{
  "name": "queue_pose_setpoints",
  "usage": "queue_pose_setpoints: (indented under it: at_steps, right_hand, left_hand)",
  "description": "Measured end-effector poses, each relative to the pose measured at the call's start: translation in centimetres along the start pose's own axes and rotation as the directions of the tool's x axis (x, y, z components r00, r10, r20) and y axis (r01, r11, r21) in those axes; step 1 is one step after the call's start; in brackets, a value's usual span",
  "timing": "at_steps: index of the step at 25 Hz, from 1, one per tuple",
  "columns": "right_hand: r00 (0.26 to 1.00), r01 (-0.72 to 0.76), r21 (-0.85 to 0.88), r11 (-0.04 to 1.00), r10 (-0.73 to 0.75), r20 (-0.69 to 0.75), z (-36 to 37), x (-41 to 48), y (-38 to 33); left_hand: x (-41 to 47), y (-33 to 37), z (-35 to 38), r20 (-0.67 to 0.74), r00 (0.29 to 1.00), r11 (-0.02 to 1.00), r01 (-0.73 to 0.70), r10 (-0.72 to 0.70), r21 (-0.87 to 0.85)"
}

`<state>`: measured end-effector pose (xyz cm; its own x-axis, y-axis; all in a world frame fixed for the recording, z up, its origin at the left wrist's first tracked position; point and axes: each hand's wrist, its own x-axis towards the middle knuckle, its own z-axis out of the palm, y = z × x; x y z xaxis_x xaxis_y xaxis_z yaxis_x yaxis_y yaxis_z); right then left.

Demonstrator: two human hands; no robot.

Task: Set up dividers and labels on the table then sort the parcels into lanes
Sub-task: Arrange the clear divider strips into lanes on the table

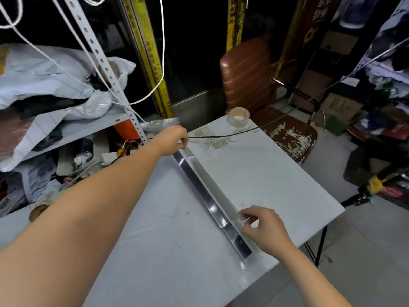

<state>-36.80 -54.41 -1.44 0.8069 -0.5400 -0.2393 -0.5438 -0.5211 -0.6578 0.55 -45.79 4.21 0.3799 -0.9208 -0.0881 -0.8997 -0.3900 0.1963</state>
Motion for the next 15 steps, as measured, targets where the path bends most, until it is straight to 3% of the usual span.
queue_pose_setpoints:
  at_steps: [6,15]
  right_hand:
    - [0.994,-0.059,0.025,0.998,0.061,-0.091,-2.4,0.8,3.6]
    - [0.987,-0.130,0.003,0.992,0.130,-0.100,-1.9,1.3,6.4]
  left_hand:
    - [6.6,2.7,2.1,0.040,0.999,0.999,-0.033,0.033,-0.015]
    - [10.5,2.8,5.9,0.101,0.995,0.995,-0.013,0.022,-0.095]
